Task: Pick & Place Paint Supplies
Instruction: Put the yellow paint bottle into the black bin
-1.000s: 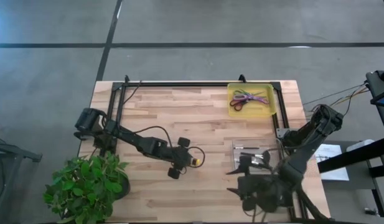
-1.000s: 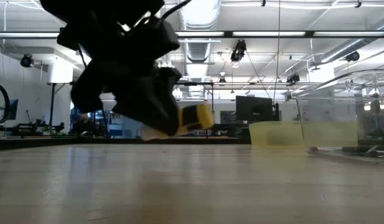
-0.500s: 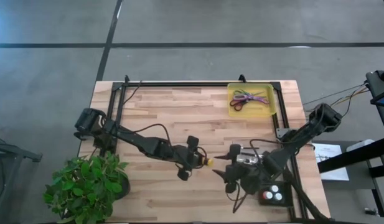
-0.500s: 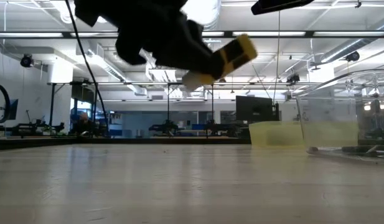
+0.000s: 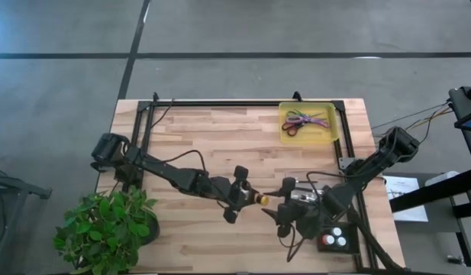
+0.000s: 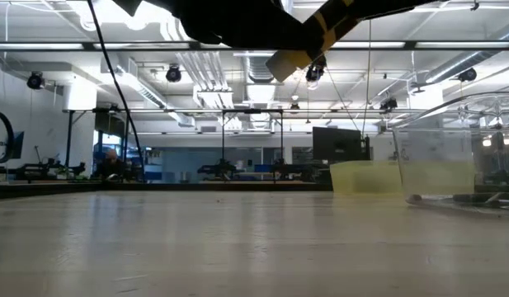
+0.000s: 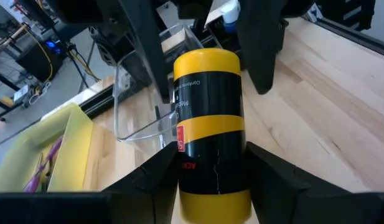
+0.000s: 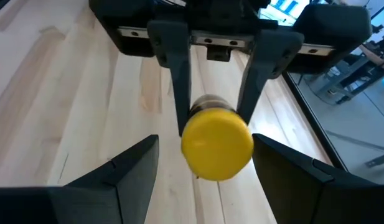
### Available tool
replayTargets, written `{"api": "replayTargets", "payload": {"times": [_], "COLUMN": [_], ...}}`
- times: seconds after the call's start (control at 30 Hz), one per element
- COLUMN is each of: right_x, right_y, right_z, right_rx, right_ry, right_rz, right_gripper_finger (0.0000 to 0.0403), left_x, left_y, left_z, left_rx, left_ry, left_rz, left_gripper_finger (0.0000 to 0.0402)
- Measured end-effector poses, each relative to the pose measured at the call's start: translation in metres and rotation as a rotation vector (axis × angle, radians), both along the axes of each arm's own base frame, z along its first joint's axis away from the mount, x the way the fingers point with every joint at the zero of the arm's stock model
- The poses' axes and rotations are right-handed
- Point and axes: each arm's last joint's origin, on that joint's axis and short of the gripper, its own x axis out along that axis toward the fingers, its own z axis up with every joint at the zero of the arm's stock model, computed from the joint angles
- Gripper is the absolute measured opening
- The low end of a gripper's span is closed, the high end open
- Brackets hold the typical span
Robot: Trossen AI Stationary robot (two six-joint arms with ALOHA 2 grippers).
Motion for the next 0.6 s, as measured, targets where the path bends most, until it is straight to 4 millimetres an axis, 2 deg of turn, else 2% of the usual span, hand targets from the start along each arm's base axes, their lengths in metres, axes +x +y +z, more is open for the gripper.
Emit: {"api": "replayTargets", "payload": {"times": [0.17, 0.27, 0.6], "right_x": [0.0008, 0.0008, 0.0014], "right_y": [0.0004, 0.0005, 0.0009], "right_z": [0.0009, 0.0010, 0.0022], "right_rx": [-0.018, -0.025, -0.037], "right_ry": [-0.005, -0.003, -0.001], "right_rz": [0.013, 0.017, 0.027], "right_gripper_finger": [0.0252, 0.0237, 0.0111], "left_x": [-0.0002, -0.0002, -0.0005], "left_y": [0.0001, 0.0001, -0.0003], "left_z": [-0.0001, -0.0001, -0.0006], "left_rx": [0.000, 0.000, -0.009], "left_ry": [0.001, 0.000, 0.005], "left_rz": [0.000, 0.000, -0.011], "left_gripper_finger": [0.0170, 0.0170, 0.0170]}}
